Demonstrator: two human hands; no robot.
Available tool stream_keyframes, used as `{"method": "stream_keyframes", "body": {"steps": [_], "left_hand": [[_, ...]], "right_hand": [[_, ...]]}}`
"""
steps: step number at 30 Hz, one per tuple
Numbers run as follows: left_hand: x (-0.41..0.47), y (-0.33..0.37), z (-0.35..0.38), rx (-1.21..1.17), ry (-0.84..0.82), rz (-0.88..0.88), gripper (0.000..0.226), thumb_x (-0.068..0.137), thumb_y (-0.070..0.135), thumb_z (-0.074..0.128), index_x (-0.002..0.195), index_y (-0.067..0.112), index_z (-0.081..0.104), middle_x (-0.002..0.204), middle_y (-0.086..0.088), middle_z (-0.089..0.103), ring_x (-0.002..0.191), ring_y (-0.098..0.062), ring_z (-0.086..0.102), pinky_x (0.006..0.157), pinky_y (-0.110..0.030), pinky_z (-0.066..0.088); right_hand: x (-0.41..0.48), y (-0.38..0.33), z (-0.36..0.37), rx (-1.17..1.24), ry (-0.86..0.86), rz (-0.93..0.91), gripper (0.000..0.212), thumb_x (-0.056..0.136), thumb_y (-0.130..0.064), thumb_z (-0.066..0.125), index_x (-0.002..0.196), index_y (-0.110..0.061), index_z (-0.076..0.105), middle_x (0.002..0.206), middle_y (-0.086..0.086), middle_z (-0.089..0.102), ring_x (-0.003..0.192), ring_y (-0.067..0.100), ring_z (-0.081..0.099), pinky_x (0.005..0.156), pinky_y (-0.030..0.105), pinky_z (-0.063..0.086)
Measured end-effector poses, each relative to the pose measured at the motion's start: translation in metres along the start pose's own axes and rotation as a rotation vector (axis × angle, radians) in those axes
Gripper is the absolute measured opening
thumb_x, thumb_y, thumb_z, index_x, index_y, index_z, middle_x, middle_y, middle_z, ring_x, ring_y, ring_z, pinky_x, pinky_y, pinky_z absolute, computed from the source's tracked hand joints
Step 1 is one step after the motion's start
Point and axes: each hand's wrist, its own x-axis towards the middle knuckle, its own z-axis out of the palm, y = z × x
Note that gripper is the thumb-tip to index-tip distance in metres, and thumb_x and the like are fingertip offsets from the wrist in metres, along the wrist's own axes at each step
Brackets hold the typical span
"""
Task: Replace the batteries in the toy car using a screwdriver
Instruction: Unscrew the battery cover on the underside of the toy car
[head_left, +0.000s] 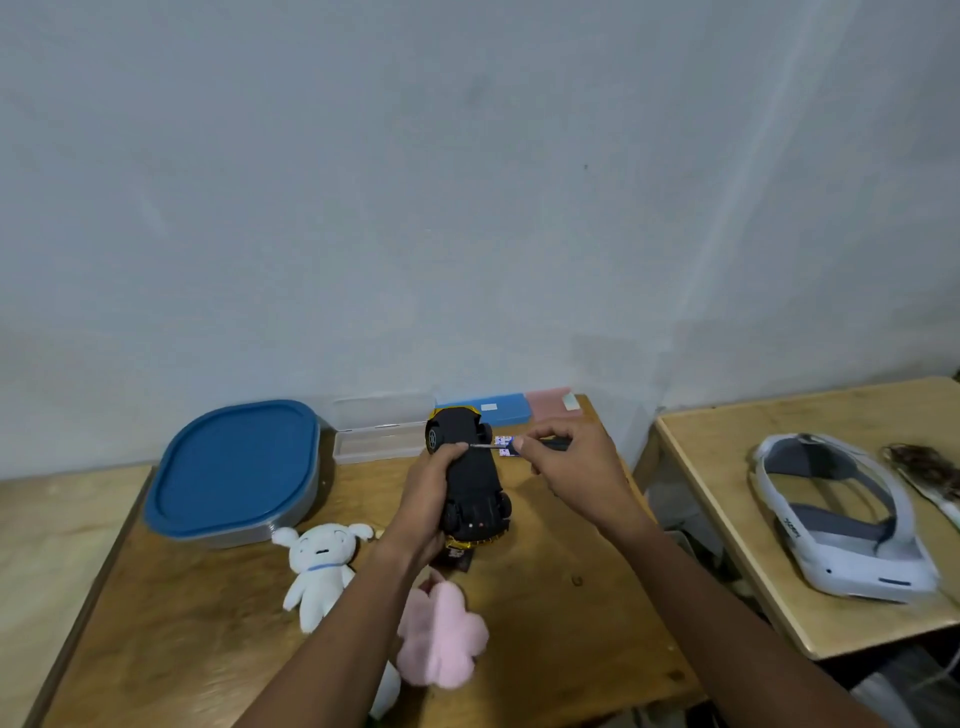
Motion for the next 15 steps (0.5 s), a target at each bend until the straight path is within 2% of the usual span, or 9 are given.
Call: {"method": "stream_keyframes", "body": {"steps": [2,6,12,15], "left_hand": [[0.003,0.0,0.009,0.014,0.019,0.032,0.025,0.096,0.023,0.058,0.112,0.006,0.065,0.089,-0.017,0.068,0.072,-0.03,0.065,0.065,-0.039,0.055],[0.008,-0.001,0.028,0.032,0.049,0.093,0.032,0.092,0.025,0.061,0.12,0.009,0.065,0.093,-0.02,0.068,0.081,-0.035,0.064,0.076,-0.05,0.055],[0.014,-0.005,0.055,0.126,0.148,0.188,0.015,0.097,0.017,0.056,0.103,0.011,0.068,0.086,-0.014,0.069,0.076,-0.026,0.066,0.067,-0.036,0.054],[0.014,-0.01,0.063,0.187,0.179,0.234,0.014,0.097,0.015,0.056,0.102,0.013,0.069,0.087,-0.009,0.07,0.075,-0.02,0.067,0.065,-0.033,0.055]], "right_hand": [[0.005,-0.001,-0.008,-0.04,0.013,-0.041,0.008,0.085,-0.027,0.075,0.078,-0.03,0.074,0.072,-0.016,0.069,0.066,-0.002,0.062,0.061,0.013,0.044],[0.018,0.002,-0.027,-0.053,0.003,-0.099,0.008,0.086,-0.026,0.074,0.078,-0.028,0.074,0.079,-0.015,0.072,0.075,0.0,0.065,0.063,0.011,0.048],[0.04,0.014,-0.051,-0.116,-0.042,-0.162,0.004,0.084,-0.027,0.076,0.081,-0.024,0.077,0.079,-0.019,0.07,0.077,-0.01,0.063,0.063,0.004,0.045],[0.048,0.019,-0.057,-0.159,-0.085,-0.196,0.002,0.084,-0.024,0.075,0.083,-0.023,0.075,0.08,-0.019,0.067,0.075,-0.008,0.062,0.064,0.003,0.042]]}}
